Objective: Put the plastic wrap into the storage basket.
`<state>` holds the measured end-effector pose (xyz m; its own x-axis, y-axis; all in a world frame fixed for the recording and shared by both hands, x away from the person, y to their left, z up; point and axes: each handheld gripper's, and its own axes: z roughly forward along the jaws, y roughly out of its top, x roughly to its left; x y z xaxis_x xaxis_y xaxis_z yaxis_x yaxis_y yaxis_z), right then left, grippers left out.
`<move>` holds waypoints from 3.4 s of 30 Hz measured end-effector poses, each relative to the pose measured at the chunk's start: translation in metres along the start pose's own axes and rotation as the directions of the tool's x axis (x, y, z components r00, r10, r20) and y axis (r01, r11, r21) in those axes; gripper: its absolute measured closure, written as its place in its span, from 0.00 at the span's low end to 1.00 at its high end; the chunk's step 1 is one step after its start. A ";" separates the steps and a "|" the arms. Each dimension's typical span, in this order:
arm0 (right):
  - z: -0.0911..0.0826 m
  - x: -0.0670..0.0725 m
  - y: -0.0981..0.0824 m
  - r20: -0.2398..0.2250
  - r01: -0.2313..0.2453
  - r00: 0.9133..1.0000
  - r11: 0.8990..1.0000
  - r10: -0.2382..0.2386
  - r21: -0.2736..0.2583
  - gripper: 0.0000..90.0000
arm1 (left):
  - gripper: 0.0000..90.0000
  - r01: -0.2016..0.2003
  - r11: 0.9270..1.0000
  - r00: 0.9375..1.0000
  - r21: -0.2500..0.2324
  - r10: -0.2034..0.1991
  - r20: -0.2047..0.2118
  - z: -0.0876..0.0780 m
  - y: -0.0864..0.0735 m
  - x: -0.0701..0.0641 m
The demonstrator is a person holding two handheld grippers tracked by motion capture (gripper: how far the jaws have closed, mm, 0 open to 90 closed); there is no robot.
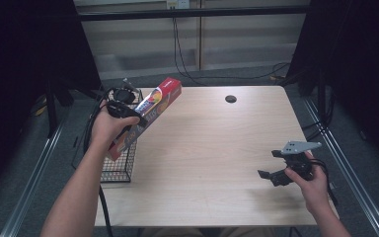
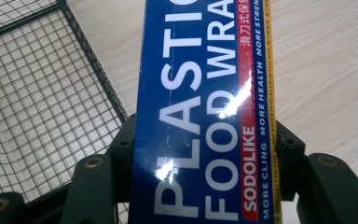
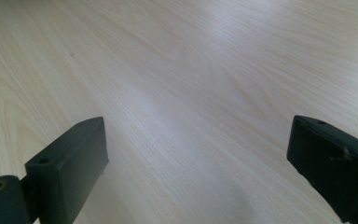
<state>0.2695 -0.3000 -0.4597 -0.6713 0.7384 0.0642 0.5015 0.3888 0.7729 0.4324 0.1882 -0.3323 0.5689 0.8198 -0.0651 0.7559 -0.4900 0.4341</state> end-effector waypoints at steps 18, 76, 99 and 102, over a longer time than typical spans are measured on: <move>0.000 0.000 0.000 -0.001 -0.001 1.000 1.000 0.001 0.002 0.05 | 0.48 0.086 0.996 0.996 0.000 -0.086 -0.031 -0.008 -0.020 0.016; 0.002 0.003 0.004 -0.011 0.007 1.000 1.000 -0.007 -0.006 0.05 | 0.48 0.303 0.950 0.946 -0.073 -0.309 -0.095 -0.025 -0.073 0.046; 0.002 0.003 0.004 -0.017 0.003 1.000 1.000 -0.003 -0.011 0.05 | 0.47 0.370 0.927 0.919 -0.063 -0.375 -0.125 -0.021 -0.087 0.051; 0.002 0.003 0.004 -0.019 0.002 1.000 1.000 -0.003 -0.011 0.05 | 0.47 0.381 0.922 0.913 -0.064 -0.386 -0.128 -0.020 -0.089 0.052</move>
<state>0.2707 -0.2952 -0.4578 -0.6827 0.7269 0.0740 0.4939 0.3845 0.7799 0.3884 0.2807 -0.3564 0.1860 0.9761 -0.1122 0.8932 -0.1204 0.4332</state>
